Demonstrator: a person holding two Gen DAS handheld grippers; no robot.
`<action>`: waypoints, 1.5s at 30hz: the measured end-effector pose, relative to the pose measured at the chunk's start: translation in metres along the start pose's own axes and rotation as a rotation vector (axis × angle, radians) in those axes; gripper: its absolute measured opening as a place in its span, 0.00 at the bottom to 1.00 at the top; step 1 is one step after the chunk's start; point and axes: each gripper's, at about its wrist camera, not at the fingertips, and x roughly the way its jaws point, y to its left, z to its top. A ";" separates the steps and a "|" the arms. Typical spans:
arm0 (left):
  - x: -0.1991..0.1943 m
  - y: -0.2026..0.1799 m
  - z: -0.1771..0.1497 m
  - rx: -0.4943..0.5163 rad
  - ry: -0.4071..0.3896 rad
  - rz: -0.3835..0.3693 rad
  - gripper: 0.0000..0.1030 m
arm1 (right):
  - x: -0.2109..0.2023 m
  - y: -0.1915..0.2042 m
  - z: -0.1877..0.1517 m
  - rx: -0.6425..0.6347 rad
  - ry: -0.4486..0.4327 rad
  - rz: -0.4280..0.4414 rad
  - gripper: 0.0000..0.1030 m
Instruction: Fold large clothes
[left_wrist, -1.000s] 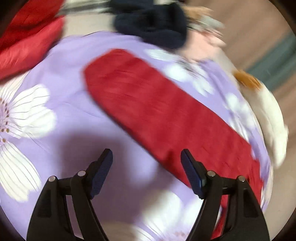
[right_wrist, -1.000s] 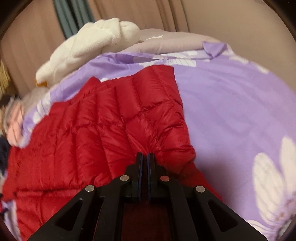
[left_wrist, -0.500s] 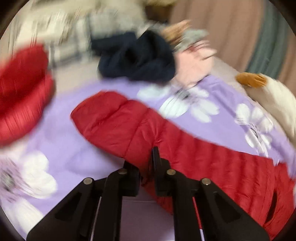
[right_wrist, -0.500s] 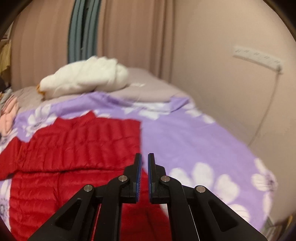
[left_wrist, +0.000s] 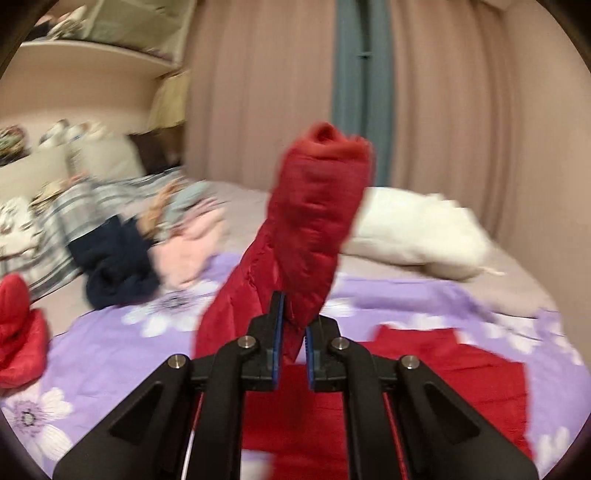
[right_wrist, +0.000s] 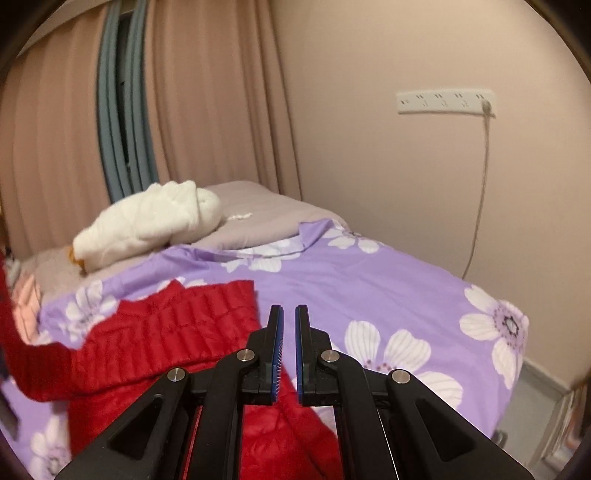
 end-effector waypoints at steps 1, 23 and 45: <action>-0.005 -0.016 0.000 0.008 0.004 -0.030 0.09 | -0.005 -0.004 0.001 0.016 -0.005 -0.005 0.00; -0.001 -0.203 -0.071 0.050 0.278 -0.286 0.64 | -0.029 -0.071 0.013 0.131 -0.048 -0.118 0.00; 0.052 0.002 -0.076 -0.090 0.271 0.029 0.25 | 0.040 0.061 0.008 -0.107 0.009 0.070 0.33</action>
